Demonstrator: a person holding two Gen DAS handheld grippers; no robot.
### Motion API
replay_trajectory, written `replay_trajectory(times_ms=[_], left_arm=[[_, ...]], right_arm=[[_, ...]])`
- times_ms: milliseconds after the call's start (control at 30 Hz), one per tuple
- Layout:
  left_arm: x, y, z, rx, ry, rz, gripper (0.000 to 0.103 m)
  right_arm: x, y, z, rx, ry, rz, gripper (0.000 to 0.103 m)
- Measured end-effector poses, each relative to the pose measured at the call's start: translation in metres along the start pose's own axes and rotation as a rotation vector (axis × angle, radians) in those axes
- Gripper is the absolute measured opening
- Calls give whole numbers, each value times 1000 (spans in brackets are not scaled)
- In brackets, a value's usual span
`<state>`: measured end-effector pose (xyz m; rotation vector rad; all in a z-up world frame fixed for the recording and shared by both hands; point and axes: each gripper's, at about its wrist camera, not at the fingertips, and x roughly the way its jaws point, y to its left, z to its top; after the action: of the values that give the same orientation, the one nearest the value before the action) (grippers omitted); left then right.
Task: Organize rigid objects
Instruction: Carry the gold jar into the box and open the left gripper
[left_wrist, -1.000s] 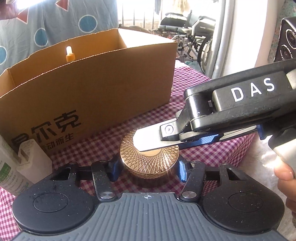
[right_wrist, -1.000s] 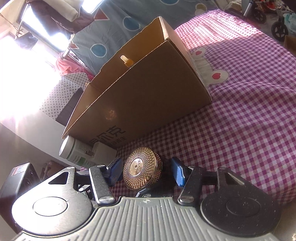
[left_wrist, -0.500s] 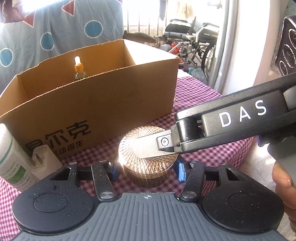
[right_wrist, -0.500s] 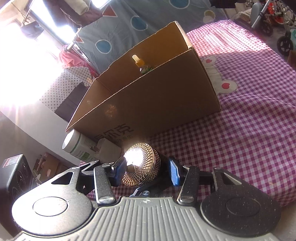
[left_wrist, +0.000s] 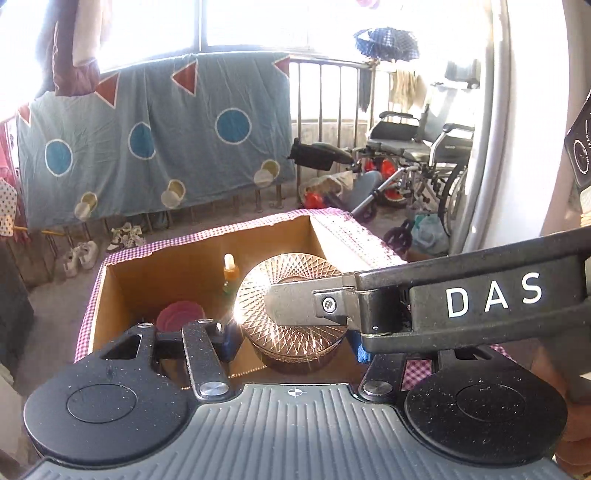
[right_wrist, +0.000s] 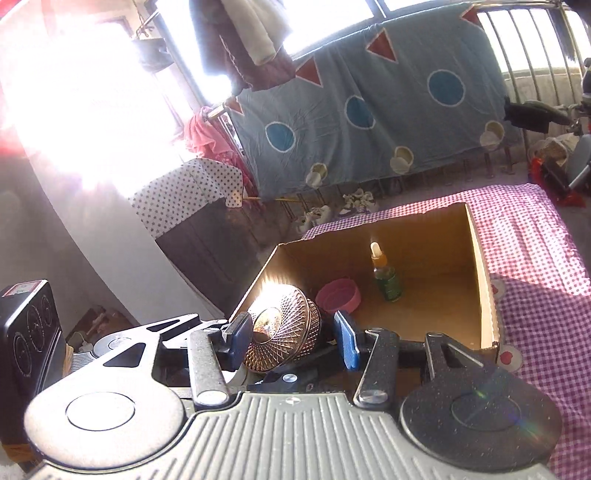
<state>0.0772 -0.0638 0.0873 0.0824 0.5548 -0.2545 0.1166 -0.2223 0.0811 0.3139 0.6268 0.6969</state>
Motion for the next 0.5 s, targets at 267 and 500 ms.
replay_trajectory(times_ms=[267, 500], left_arm=[[78, 33, 25, -154, 206, -42, 56], [131, 56, 7, -268, 393, -41, 56]], right_arm=[[86, -40, 57, 21, 247, -28, 54], [158, -71, 51, 54, 467, -68, 57]])
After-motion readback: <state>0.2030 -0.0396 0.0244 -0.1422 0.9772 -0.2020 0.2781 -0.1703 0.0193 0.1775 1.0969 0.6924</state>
